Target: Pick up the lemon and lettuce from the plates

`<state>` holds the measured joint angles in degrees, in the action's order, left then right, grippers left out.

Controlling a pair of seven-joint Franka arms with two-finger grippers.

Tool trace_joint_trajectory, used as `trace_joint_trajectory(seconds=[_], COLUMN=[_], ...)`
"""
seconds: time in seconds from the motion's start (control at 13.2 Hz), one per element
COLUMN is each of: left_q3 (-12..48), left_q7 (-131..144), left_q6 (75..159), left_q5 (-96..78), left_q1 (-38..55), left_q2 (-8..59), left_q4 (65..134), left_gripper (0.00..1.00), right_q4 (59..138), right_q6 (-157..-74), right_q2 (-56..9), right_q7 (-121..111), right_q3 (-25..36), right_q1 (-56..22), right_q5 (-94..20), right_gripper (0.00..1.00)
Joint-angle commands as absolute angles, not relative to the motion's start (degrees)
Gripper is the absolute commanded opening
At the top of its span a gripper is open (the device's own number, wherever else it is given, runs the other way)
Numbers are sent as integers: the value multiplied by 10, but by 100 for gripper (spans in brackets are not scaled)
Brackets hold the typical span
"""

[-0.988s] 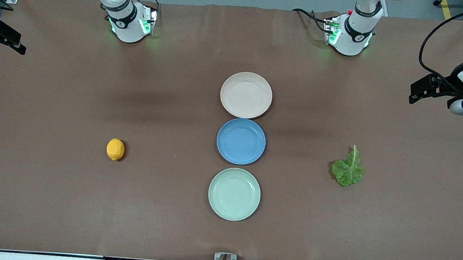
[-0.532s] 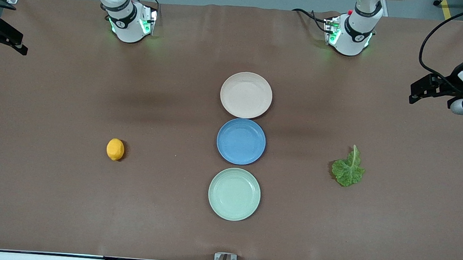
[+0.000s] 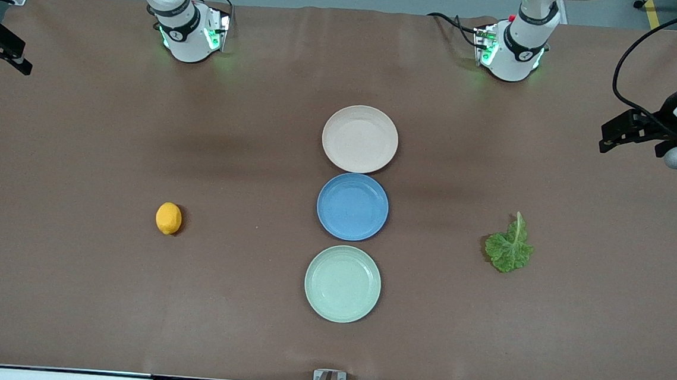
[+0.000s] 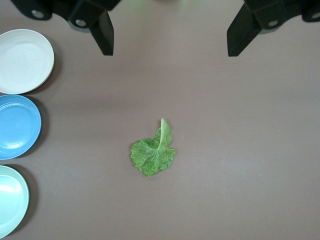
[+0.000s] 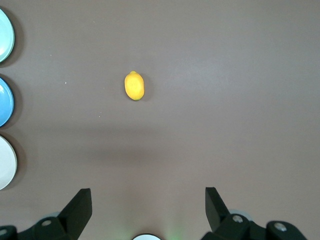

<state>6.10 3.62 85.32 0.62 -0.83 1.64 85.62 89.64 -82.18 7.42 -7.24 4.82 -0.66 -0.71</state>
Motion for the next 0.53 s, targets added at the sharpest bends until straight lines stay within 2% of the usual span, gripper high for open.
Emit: trace_joint_trajectory(seconds=[0.0, 0.23, 0.46], left_q3=[60, 61, 61], left_q7=[42, 49, 50], left_q6=[843, 843, 843], left_q5=[-3, -1, 0], left_q1=[-11, -10, -9], left_q2=[20, 21, 21], left_q4=[848, 849, 850], left_gripper=[100, 100, 100], right_q4=[886, 847, 847], right_q6=[-816, -792, -778], right_q2=[69, 39, 38], right_q7=[-75, -88, -91], right_q3=[47, 47, 47], right_q1=[-8, -4, -6], right_q5=[4, 7, 7], right_gripper=[100, 100, 100])
